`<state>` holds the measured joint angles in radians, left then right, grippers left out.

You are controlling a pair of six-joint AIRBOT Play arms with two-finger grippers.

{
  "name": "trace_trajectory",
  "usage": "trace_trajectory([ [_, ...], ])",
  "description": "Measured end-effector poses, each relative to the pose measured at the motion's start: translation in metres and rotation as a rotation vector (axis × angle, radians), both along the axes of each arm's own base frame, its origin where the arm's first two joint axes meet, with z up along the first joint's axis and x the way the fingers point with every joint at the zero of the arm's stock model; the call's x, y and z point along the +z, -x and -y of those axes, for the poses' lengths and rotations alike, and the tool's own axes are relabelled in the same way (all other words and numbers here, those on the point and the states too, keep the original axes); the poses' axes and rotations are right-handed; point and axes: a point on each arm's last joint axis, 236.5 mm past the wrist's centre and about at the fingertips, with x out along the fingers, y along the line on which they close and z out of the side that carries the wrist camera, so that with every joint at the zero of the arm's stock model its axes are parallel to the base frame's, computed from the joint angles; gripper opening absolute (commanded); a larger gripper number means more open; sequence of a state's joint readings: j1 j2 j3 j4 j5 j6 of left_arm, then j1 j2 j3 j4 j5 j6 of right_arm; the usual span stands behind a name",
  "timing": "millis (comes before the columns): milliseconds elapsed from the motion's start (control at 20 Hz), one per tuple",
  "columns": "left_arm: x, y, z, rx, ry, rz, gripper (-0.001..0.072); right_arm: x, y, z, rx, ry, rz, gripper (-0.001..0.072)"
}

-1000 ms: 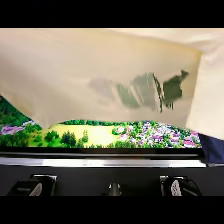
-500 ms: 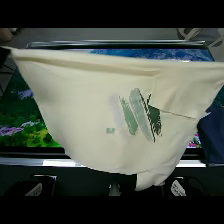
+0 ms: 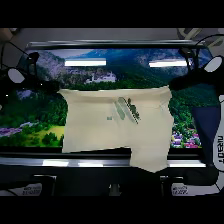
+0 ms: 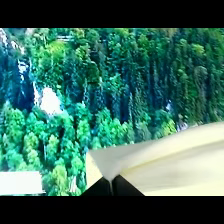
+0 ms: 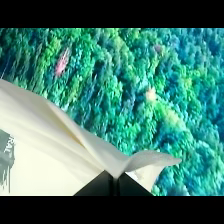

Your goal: Fold the shirts.

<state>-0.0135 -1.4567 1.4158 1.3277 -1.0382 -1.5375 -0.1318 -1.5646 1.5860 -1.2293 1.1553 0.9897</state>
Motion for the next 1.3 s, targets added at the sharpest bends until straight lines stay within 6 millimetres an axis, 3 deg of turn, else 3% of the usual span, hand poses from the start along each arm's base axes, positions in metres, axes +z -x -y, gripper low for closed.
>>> trace_trajectory([
  [100,-0.017,-0.019,-0.002,0.01,0.002,-0.006,0.0027,-0.017,-0.026,-0.004,-0.032,-0.019,0.046,0.0022],
  [250,-0.037,-0.035,-0.002,0.015,0.005,-0.024,0.0028,-0.032,-0.042,-0.006,-0.057,-0.034,0.068,0.0023],
  [450,-0.042,-0.03,-0.005,-0.039,-0.017,-0.062,0.0027,-0.034,-0.019,-0.01,-0.01,-0.015,-0.014,0.0023],
  [650,-0.053,0.016,-0.001,-0.136,-0.03,-0.229,0.0027,-0.04,0.034,-0.001,0.059,0.066,-0.191,0.0022],
  [850,-0.093,0.076,0.006,-0.174,-0.014,-0.454,0.0026,-0.085,0.095,0.002,0.099,0.084,-0.419,0.0022],
  [1000,-0.116,0.111,0.011,-0.191,-0.005,-0.572,0.0027,-0.106,0.116,0.0,0.104,0.076,-0.49,0.0022],
  [1100,-0.124,0.121,0.011,-0.19,-0.003,-0.606,0.004,-0.112,0.121,0.0,0.094,0.073,-0.501,0.0027],
  [1150,-0.126,0.125,0.011,-0.191,-0.003,-0.616,0.0201,-0.115,0.121,0.0,0.082,0.069,-0.503,0.0171],
  [1200,-0.127,0.125,0.011,-0.191,-0.003,-0.617,0.045,-0.115,0.121,-0.002,0.076,0.062,-0.502,0.0423],
  [1250,-0.127,0.125,0.011,-0.191,-0.003,-0.616,0.0523,-0.115,0.118,-0.002,0.072,0.059,-0.491,0.0523],
  [1300,-0.125,0.123,0.01,-0.188,-0.002,-0.612,0.0524,-0.112,0.114,-0.002,0.073,0.06,-0.478,0.053],
])
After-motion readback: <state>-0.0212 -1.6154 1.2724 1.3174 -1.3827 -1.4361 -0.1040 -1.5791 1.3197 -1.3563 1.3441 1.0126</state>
